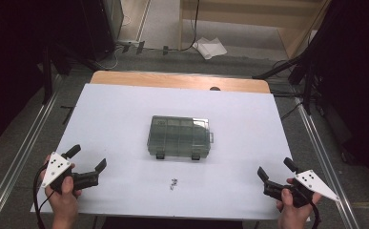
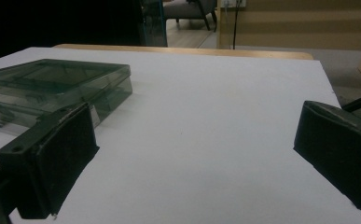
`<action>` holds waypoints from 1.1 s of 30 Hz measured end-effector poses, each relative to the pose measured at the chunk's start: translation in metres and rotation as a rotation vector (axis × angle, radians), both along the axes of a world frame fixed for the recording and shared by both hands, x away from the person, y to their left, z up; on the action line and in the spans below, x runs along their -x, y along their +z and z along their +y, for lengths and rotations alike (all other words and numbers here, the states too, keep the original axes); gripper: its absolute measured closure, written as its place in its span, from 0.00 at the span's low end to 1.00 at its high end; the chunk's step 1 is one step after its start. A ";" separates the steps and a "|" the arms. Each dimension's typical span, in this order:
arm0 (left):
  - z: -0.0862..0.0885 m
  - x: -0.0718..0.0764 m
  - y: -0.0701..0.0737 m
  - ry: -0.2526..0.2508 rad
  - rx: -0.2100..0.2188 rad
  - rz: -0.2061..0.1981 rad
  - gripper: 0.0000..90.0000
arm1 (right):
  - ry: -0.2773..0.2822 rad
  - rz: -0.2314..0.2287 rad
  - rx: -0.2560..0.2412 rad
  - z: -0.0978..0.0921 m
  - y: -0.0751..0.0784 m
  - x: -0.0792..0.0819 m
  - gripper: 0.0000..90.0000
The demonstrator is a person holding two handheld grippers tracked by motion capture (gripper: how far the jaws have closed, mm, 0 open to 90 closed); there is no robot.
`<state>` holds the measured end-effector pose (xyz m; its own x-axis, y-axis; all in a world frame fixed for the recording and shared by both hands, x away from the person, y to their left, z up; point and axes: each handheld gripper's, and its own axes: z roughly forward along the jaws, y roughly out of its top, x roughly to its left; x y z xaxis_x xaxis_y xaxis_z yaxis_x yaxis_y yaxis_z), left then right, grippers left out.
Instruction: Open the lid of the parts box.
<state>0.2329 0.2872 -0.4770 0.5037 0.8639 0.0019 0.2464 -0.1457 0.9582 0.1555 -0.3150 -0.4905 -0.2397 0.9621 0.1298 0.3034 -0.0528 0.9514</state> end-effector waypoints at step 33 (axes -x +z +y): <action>-0.047 -0.004 -0.004 -0.080 0.016 0.067 0.00 | 0.155 0.092 0.025 0.071 -0.011 -0.022 0.00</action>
<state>0.2365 0.2405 -0.4813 0.5694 0.8207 -0.0474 0.2980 -0.1523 0.9423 0.1774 -0.2437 -0.5019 -0.3736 0.9178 0.1347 0.3918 0.0245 0.9197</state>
